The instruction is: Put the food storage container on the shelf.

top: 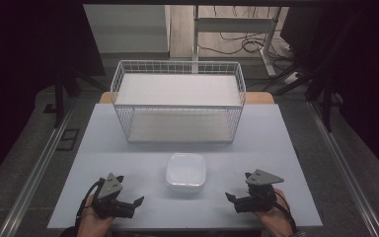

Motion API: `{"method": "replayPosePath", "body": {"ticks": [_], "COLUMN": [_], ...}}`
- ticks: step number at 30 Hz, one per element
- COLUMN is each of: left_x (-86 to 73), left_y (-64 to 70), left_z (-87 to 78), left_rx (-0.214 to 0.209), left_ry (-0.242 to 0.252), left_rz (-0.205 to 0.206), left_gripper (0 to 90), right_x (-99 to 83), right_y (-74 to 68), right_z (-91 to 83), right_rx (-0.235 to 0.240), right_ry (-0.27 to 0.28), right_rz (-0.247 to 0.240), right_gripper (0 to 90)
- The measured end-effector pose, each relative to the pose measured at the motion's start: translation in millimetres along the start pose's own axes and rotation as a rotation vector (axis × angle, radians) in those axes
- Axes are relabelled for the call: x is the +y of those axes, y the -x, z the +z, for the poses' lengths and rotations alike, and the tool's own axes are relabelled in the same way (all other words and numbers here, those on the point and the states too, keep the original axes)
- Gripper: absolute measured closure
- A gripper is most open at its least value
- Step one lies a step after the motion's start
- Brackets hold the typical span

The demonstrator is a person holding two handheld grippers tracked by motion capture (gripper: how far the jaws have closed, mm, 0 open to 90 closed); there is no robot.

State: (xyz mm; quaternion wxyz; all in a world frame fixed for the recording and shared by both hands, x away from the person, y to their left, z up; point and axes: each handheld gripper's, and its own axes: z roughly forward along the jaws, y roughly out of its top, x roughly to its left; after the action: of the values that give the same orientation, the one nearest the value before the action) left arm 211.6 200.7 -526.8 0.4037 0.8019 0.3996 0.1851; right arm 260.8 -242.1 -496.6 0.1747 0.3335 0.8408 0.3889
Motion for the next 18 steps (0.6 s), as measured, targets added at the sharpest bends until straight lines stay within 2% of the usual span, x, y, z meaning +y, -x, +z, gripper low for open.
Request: {"method": "replayPosePath", "body": {"ticks": [4,6,7,10,11,12,13,14,15,16,18], "left_x": [0.5,1.0,3.9,9.1,18.2,18.2,29.6,29.6,41.4,47.3,53.4], "left_y": [-1.0,-1.6,-2.8,-4.2,-5.7,-5.7,-6.4,-6.4,-6.4,-5.9,-5.4], "left_z": [1.2,1.4,2.1,4.3,8.5,8.5,13.4,13.4,19.6,23.9,28.8], "left_rx": [-0.017,-0.023,-0.041,-0.056,-0.063,-0.063,-0.089,-0.089,-0.138,-0.161,-0.172], "left_ry": [-0.007,-0.009,0.0,0.004,0.004,0.004,0.006,0.006,0.018,0.018,0.011], "left_rz": [-0.04,-0.048,-0.063,-0.066,-0.066,-0.066,-0.074,-0.074,-0.084,-0.08,-0.071], "left_gripper": [1.3,1.7,1.9,1.8,1.8,1.8,1.7,1.7,1.6,1.5,1.2], "right_x": [0.2,0.6,2.4,5.0,10.8,10.8,16.2,16.2,22.2,25.2,28.3], "right_y": [1.6,2.0,2.2,2.1,1.0,1.0,-0.6,-0.6,-1.9,-2.1,-1.9], "right_z": [0.0,-0.1,0.0,1.6,4.6,4.6,7.4,7.4,10.8,13.1,15.9], "right_rx": [-0.006,-0.003,0.007,0.022,0.048,0.048,0.07,0.07,0.094,0.108,0.124], "right_ry": [0.001,0.003,0.008,0.015,0.014,0.014,0.012,0.012,0.022,0.03,0.034], "right_rz": [0.003,0.003,0.009,0.011,0.008,0.008,0.007,0.007,0.009,0.019,0.03], "right_gripper": [2.9,2.8,2.5,2.5,2.6,2.6,2.7,2.7,2.7,2.7,2.8]}}
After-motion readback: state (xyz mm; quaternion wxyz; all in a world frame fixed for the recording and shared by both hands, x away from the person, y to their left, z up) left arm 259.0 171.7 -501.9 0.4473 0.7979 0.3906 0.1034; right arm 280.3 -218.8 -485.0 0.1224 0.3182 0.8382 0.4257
